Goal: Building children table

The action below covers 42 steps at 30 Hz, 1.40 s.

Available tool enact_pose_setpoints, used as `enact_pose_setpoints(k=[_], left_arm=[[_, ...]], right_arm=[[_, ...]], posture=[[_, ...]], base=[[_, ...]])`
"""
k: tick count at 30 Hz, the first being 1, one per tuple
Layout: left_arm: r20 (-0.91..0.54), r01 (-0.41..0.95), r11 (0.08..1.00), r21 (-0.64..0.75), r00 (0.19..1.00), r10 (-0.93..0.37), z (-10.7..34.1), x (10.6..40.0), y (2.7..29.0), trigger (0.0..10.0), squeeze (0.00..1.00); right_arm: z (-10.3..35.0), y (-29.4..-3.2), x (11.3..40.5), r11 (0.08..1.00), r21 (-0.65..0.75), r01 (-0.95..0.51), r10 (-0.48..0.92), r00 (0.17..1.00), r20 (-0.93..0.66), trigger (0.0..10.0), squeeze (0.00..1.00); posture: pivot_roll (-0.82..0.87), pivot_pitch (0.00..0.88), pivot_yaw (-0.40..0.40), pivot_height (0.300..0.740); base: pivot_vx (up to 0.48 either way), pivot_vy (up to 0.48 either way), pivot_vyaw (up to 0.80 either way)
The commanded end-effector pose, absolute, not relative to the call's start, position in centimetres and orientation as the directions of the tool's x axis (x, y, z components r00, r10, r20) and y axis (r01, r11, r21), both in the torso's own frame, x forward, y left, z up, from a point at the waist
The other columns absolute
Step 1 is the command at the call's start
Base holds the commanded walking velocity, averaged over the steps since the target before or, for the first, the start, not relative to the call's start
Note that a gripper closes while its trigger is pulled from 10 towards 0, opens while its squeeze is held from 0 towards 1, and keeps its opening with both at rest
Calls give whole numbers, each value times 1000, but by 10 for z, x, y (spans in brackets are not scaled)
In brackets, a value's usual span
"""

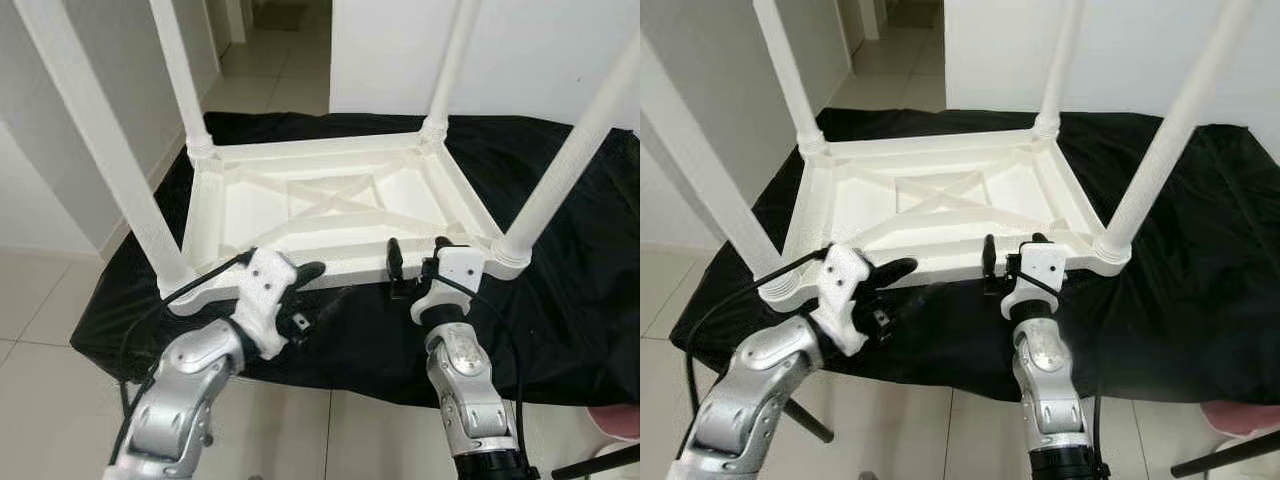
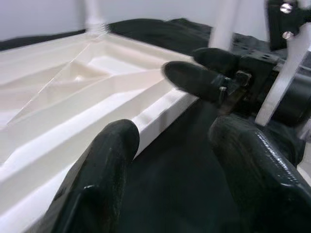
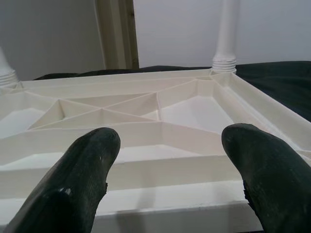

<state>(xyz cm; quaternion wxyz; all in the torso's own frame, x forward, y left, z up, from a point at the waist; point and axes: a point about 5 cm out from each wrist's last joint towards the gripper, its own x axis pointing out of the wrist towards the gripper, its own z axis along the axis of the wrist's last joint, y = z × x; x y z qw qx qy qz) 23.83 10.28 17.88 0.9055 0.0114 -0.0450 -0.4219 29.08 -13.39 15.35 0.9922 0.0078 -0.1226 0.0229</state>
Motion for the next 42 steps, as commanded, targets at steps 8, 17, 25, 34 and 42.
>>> enact_pose_setpoints(k=[8,17,25,34,42], left_arm=[[-30,771,634,66,636,-771,180,216,136,10000,0],[-229,766,623,159,643,-731,179,198,190,10000,0],[-284,699,688,194,712,-643,184,200,218,10000,0],[-248,493,841,223,863,-441,183,225,264,10000,0],[-183,330,910,250,939,-290,187,245,287,10000,0]], right_arm=[[157,-127,304,996,22,-88,79,960,267,10000,0],[163,-121,315,994,31,-105,91,953,289,10000,0],[159,-122,316,994,35,-104,90,953,291,10000,0],[152,-126,313,997,30,-70,60,961,271,10000,0],[152,-130,313,999,33,-32,21,962,271,10000,0]], posture=[[101,18,11,740],[132,15,8,740],[141,15,8,740],[131,28,22,740],[123,33,34,740]], base=[[0,0,0],[0,0,0],[0,0,0],[0,0,0],[0,0,0]])
